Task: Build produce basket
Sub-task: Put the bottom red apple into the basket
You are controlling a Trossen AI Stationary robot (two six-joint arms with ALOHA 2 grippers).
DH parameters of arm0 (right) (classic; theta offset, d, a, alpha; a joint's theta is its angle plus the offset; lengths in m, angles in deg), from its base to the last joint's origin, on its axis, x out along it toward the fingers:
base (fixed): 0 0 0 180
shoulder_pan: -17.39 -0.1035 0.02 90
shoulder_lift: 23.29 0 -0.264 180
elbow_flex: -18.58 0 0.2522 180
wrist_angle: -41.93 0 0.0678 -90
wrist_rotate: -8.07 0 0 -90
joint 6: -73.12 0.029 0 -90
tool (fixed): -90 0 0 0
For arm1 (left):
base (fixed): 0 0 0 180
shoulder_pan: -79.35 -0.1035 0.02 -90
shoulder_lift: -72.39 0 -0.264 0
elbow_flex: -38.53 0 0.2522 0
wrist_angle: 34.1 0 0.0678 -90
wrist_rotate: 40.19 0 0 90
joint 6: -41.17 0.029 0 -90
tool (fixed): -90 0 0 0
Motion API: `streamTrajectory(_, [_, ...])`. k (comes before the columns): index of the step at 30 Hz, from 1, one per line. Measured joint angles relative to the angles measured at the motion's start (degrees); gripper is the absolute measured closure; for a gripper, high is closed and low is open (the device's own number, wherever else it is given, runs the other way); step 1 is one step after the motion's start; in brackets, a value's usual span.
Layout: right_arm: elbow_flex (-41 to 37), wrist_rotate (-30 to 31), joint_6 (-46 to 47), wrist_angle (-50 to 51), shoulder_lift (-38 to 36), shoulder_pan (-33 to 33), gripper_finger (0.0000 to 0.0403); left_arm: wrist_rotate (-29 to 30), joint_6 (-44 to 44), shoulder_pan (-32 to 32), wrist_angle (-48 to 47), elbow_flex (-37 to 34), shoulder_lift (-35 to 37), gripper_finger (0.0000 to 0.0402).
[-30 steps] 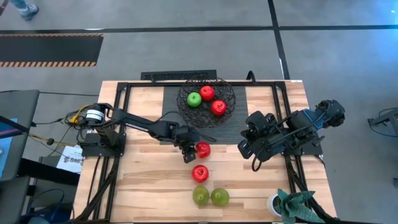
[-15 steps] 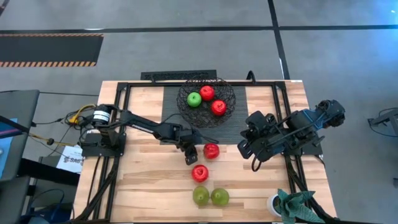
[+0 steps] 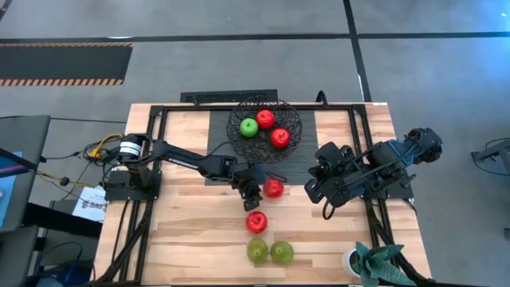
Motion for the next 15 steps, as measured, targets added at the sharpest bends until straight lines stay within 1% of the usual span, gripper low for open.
streamTrajectory(9, [0.00, -0.02, -0.02, 0.00, 0.00, 0.00, 0.0377, 1.53, 0.08, -0.13, -0.54, 0.01, 0.00, 0.0239])
streamTrajectory(15, [0.00, -0.04, -0.02, -0.02, 0.00, 0.00, 0.0377, 1.51, 0.06, -0.13, -0.67, 0.01, 0.00, 0.0239])
